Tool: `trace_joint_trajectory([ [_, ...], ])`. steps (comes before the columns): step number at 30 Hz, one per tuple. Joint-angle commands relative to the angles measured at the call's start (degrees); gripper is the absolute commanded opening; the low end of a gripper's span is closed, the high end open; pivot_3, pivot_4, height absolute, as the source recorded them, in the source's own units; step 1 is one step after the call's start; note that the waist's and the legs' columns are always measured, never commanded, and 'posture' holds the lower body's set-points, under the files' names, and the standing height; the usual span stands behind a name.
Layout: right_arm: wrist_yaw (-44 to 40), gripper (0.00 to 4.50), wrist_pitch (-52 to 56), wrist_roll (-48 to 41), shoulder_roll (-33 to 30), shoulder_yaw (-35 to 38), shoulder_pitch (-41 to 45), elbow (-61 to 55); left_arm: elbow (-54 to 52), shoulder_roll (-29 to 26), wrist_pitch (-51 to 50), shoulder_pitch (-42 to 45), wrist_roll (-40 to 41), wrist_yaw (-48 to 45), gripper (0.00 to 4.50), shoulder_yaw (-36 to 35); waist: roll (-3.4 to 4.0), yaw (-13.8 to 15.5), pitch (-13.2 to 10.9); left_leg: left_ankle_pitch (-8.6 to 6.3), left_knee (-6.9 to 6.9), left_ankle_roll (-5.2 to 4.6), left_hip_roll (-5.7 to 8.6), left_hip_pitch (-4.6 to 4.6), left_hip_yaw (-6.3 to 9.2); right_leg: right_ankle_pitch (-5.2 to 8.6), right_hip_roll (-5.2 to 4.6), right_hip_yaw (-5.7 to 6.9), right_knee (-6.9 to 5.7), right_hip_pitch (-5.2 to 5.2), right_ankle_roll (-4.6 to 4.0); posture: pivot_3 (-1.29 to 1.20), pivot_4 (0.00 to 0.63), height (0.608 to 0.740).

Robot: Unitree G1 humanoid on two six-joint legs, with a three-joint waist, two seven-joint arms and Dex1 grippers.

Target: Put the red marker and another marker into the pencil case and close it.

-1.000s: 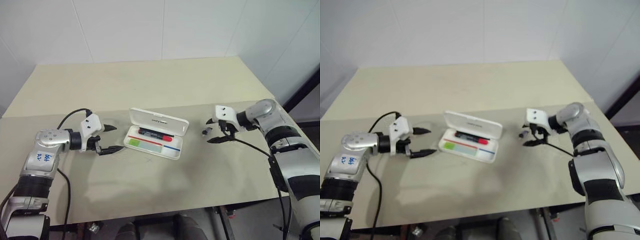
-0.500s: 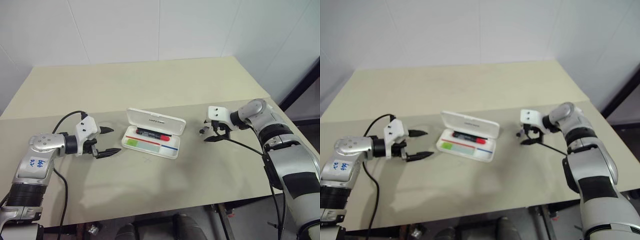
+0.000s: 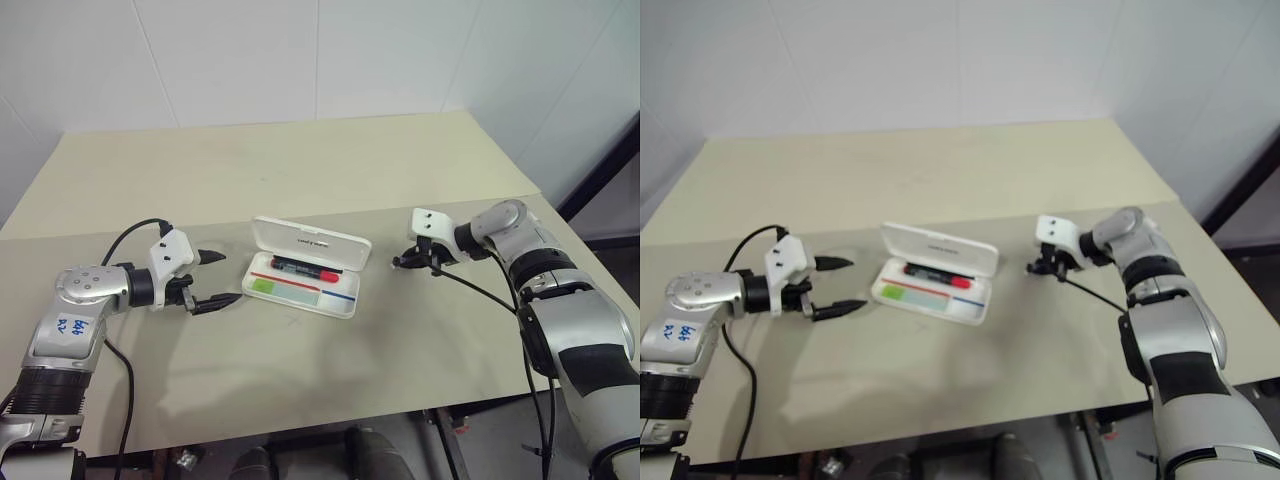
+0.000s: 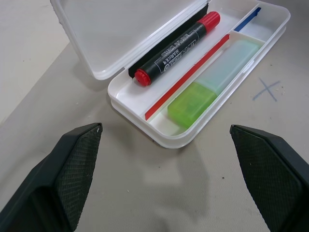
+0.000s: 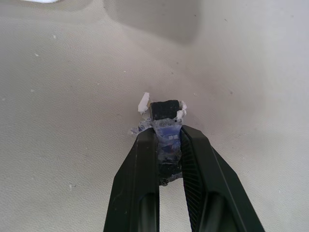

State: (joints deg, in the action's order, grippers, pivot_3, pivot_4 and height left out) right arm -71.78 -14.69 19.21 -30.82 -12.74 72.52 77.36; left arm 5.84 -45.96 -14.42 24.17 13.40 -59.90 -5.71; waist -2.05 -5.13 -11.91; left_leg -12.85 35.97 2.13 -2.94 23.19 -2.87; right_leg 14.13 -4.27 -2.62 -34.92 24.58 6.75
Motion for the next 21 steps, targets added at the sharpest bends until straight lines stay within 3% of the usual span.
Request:
trace_joint_trajectory([
  [1, -2.0, 0.33, -1.2, -1.6, -0.5, 1.6, 0.9, -0.7, -0.7, -0.7, 0.8, 0.2, 1.0, 0.2, 4.5, -1.5, 0.0, 0.0, 0.0, 0.0, 0.0, 0.0, 0.0, 0.0, 0.0, 0.0, 0.0, 0.0, 0.0, 0.0, 0.0, 0.0, 0.15, 0.74],
  [13, 0.6, 0.33, -5.8, -5.7, -3.1, 5.2, -1.8, -4.6, 4.2, 0.8, 4.5, 4.1, 2.0, -1.5, 4.5, -0.7, 0.0, 0.2, 0.0, 0.0, -0.01, 0.0, 0.01, 0.01, -0.01, 0.0, -0.01, 0.0, 0.04, -0.01, 0.0, 0.0, 0.15, 0.74],
  [21, 4.2, 0.33, -2.8, -8.0, -6.5, 6.5, -8.0, -15.0, 9.4, 1.9, 7.6, 7.9, 0.8, -1.9, 4.5, 0.3, 0.0, 0.3, 0.0, 0.0, -0.02, 0.0, 0.0, 0.03, -0.01, 0.0, 0.0, 0.0, 0.1, 0.0, 0.01, 0.0, 0.15, 0.74],
])
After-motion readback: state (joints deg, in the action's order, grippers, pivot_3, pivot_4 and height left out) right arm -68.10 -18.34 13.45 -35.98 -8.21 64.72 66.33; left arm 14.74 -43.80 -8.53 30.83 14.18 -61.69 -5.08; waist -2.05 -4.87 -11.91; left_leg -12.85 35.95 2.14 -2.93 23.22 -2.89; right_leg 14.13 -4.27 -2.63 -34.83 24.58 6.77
